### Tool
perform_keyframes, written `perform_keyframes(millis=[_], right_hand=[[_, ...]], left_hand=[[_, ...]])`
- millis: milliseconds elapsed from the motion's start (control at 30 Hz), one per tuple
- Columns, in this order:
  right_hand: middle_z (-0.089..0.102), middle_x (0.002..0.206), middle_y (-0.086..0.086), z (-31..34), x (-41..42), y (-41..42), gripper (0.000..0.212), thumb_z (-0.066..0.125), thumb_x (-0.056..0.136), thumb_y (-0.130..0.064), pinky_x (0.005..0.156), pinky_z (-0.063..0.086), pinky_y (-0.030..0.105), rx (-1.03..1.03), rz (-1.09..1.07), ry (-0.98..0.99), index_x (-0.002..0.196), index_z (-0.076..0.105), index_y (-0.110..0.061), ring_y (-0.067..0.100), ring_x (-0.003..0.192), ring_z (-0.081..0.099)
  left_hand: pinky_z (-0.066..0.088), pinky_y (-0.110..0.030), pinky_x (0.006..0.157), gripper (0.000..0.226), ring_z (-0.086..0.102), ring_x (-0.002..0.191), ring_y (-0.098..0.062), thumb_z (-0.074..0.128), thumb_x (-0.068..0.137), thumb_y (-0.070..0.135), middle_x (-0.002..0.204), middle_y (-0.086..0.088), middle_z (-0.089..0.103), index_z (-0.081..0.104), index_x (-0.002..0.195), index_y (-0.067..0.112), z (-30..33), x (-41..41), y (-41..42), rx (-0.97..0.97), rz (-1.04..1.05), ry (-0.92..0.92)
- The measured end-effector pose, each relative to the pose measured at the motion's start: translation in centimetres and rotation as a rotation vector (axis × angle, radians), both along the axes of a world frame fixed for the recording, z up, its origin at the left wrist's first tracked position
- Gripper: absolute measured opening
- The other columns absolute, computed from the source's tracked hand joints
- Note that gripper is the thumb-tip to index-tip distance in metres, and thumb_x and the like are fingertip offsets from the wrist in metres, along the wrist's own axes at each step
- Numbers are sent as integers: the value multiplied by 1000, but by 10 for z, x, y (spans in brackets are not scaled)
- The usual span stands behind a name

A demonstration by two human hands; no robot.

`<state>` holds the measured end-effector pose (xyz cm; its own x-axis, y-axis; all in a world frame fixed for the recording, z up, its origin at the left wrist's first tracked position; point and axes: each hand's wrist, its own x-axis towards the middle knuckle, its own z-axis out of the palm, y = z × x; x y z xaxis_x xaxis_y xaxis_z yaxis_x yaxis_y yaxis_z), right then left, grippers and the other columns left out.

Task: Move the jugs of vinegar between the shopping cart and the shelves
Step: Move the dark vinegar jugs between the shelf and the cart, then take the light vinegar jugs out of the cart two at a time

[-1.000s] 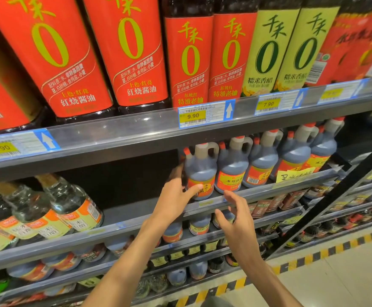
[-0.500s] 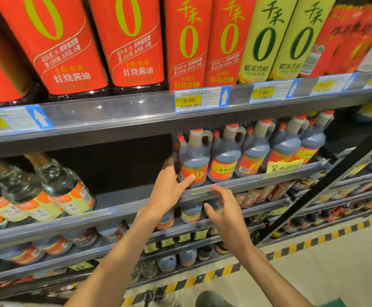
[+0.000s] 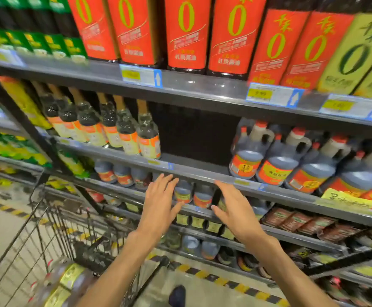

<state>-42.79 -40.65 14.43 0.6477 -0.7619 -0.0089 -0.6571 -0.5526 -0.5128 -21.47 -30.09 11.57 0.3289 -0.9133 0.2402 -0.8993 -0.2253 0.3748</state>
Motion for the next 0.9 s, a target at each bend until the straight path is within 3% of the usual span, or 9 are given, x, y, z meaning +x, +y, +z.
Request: perform_keyframes(millis=[133, 267, 433, 567, 633, 700, 800, 867, 900], right_hand=[[36, 160, -1, -11, 39, 34, 74, 65, 99, -32, 118, 33, 38, -113, 273, 138, 160, 25, -23, 21, 146, 37], [32, 164, 4, -20, 92, 90, 77, 65, 98, -38, 122, 29, 37, -160, 562, 170, 161, 24, -19, 23, 151, 32], [29, 165, 4, -39, 155, 175, 78, 59, 100, -44, 122, 23, 32, -195, 865, 188, 162, 19, -18, 22, 152, 28], [31, 164, 3, -54, 206, 242, 78, 61, 99, -44, 121, 29, 34, -157, 1006, 193, 161, 22, -19, 21, 150, 31], [35, 160, 5, -65, 229, 272, 77, 62, 98, -43, 118, 30, 35, -156, 1085, 237, 160, 25, -18, 24, 148, 35], [46, 151, 9, -79, 249, 298, 79, 71, 91, -39, 112, 37, 38, -124, 1137, 228, 157, 34, -15, 29, 140, 46], [58, 138, 10, -102, 283, 334, 87, 81, 84, -35, 101, 50, 43, -83, 1111, 244, 157, 35, -19, 31, 124, 60], [62, 131, 10, -123, 304, 352, 94, 82, 82, -37, 95, 52, 44, -104, 1129, 273, 157, 28, -22, 32, 119, 63], [61, 133, 8, -133, 314, 359, 93, 79, 84, -40, 97, 51, 43, -121, 1134, 307, 157, 26, -22, 30, 122, 61]], left_hand=[[30, -54, 119, 68, 29, 151, -28, 67, 92, 49, 156, -3, 41, 45, 149, 19, -23, 4, 98, 104, 263, -14], [39, -53, 113, 65, 42, 140, -32, 64, 90, 54, 148, -7, 50, 52, 142, 17, -41, 1, 203, 131, 520, 21], [45, -46, 102, 62, 53, 129, -35, 69, 90, 47, 146, -11, 53, 54, 141, 15, -75, 2, 323, 82, 827, 186], [47, -48, 103, 67, 49, 131, -32, 52, 94, 56, 148, -9, 49, 43, 150, 20, -92, -2, 400, 123, 1038, 291], [52, -47, 94, 72, 58, 122, -35, 44, 91, 64, 137, -13, 57, 53, 141, 14, -99, 2, 429, 140, 1134, 335], [52, -45, 92, 70, 60, 121, -37, 51, 90, 64, 134, -15, 59, 58, 136, 12, -104, 12, 451, 156, 1184, 389], [47, -42, 100, 74, 48, 134, -30, 50, 87, 73, 148, -9, 47, 48, 142, 23, -118, 38, 475, 140, 1248, 505], [47, -44, 100, 82, 47, 134, -28, 38, 84, 83, 150, -7, 44, 41, 144, 28, -138, 59, 486, 160, 1259, 580], [47, -46, 99, 77, 49, 132, -28, 45, 87, 77, 150, -6, 43, 34, 148, 31, -152, 70, 490, 177, 1252, 641]])
